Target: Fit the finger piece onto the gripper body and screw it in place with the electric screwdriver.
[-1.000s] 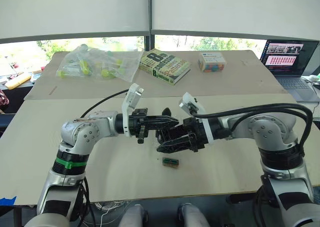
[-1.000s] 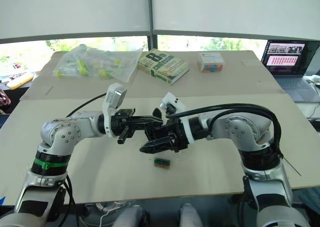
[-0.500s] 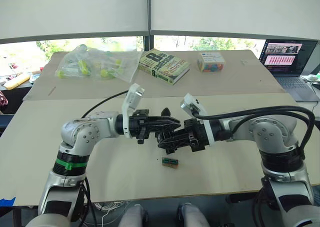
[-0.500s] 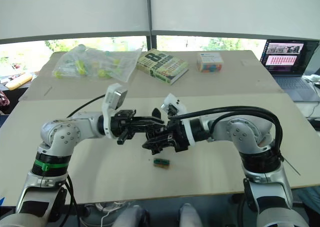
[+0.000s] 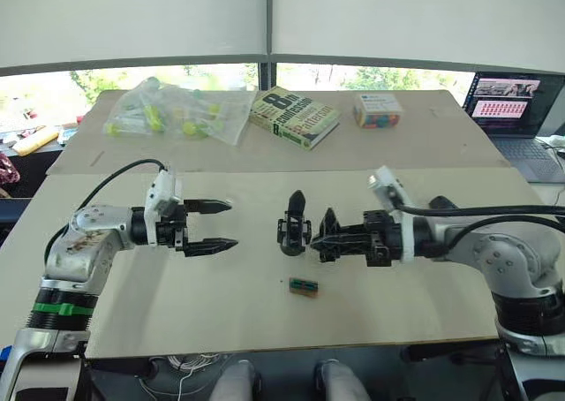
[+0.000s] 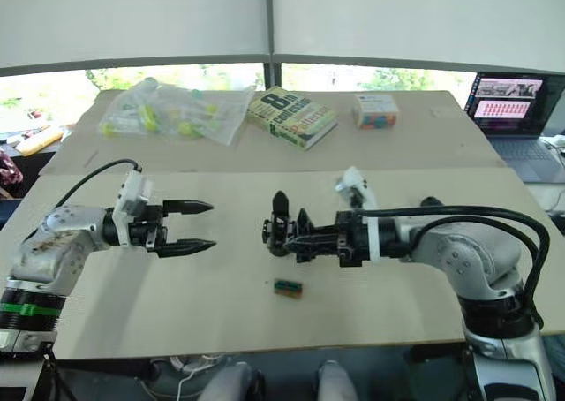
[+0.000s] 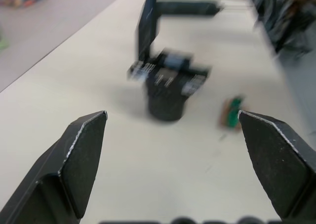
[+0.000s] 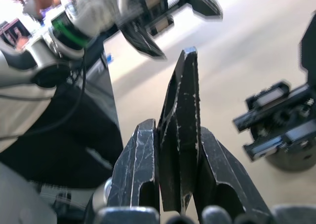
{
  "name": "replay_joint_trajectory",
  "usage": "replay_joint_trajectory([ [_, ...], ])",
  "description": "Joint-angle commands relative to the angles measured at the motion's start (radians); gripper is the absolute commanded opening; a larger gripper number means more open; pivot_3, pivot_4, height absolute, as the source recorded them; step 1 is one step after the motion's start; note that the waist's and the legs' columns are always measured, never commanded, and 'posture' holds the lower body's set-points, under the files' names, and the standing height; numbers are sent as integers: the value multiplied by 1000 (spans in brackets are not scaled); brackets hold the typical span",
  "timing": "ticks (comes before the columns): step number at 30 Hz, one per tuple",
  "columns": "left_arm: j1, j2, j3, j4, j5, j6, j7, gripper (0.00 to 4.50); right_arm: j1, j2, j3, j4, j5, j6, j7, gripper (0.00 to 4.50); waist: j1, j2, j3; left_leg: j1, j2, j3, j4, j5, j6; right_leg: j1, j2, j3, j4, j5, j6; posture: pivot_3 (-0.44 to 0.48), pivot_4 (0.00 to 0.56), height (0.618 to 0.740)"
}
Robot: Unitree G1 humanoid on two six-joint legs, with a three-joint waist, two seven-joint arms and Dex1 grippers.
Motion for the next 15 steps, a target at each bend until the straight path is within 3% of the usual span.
replay_joint_trajectory([
  [1, -7, -52, -48, 72, 92, -112, 25, 4500, 26, -24, -12, 20, -71, -152, 77, 460, 2, 0, 0, 0, 0, 0, 0, 0, 0, 0, 0, 0, 0, 0, 0, 0, 150, 740],
  [9, -81, -245, -124, 211, 164, -172, 62, 4500, 66, 21, 1, 103, -167, -354, 159, 460, 0, 0, 0, -1, 0, 0, 2, 0, 0, -1, 1, 0, 2, 1, 1, 0, 150, 740],
  [15, -147, -339, -163, 365, 233, -263, 76, 4500, 88, 38, 16, 78, -177, -384, 160, 460, -3, 0, 0, -1, 0, 0, 2, 0, 1, -1, 1, 0, 2, 1, 1, 0, 150, 740],
])
